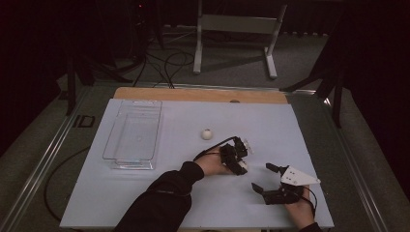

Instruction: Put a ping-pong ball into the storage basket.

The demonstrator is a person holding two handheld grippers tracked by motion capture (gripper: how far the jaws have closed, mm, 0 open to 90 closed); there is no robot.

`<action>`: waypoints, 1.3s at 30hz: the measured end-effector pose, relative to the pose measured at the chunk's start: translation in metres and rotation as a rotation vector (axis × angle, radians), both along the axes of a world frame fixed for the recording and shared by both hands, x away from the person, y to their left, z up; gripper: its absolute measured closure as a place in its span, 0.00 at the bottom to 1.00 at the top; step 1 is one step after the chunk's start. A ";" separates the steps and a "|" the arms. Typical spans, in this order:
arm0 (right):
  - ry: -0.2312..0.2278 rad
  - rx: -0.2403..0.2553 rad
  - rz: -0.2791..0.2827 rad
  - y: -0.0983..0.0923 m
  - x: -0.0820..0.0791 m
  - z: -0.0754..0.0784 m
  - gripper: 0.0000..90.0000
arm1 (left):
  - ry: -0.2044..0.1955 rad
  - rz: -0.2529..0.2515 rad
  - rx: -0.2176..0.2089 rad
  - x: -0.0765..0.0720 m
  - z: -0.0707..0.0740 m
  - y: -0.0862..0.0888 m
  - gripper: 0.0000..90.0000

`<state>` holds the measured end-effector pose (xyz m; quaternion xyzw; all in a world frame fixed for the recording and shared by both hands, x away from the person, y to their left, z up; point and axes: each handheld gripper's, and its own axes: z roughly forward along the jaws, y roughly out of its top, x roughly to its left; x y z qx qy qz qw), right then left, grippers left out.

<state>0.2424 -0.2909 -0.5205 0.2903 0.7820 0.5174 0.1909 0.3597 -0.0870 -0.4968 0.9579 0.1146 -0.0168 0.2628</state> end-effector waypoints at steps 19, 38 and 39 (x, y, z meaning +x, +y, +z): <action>-0.004 -0.004 0.000 0.001 0.000 0.001 0.10 | 0.017 -0.094 0.045 -0.014 0.025 0.024 0.58; -0.005 -0.006 0.003 0.002 -0.001 0.001 0.10 | 0.037 -0.115 0.102 -0.019 0.040 0.052 0.58; -0.006 -0.009 0.001 0.002 -0.001 0.001 0.10 | 0.036 -0.119 0.103 -0.020 0.040 0.054 0.58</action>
